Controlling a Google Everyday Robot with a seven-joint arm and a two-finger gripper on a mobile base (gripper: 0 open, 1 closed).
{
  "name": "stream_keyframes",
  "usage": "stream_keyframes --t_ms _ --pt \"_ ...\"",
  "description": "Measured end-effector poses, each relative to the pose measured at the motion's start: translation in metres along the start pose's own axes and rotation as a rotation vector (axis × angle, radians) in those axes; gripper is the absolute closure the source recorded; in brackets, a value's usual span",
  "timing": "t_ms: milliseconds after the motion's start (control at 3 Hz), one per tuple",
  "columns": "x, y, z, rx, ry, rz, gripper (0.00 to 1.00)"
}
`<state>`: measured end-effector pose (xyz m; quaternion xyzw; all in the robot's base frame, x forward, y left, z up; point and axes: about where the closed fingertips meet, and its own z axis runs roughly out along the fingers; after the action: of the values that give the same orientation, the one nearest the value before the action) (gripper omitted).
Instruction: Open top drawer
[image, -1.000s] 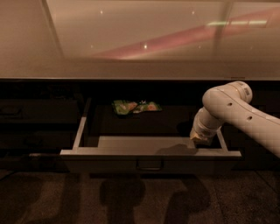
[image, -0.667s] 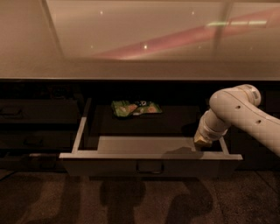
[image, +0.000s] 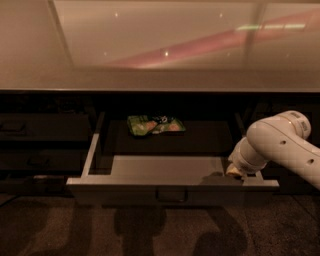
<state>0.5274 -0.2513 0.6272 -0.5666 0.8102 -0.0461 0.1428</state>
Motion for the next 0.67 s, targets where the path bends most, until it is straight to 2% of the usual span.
stream_keyframes --t_ms 333,667 --pt "0.000 -0.001 -0.001 0.000 0.000 0.000 0.00" --pt "0.006 0.025 0.002 0.024 0.012 0.006 0.00"
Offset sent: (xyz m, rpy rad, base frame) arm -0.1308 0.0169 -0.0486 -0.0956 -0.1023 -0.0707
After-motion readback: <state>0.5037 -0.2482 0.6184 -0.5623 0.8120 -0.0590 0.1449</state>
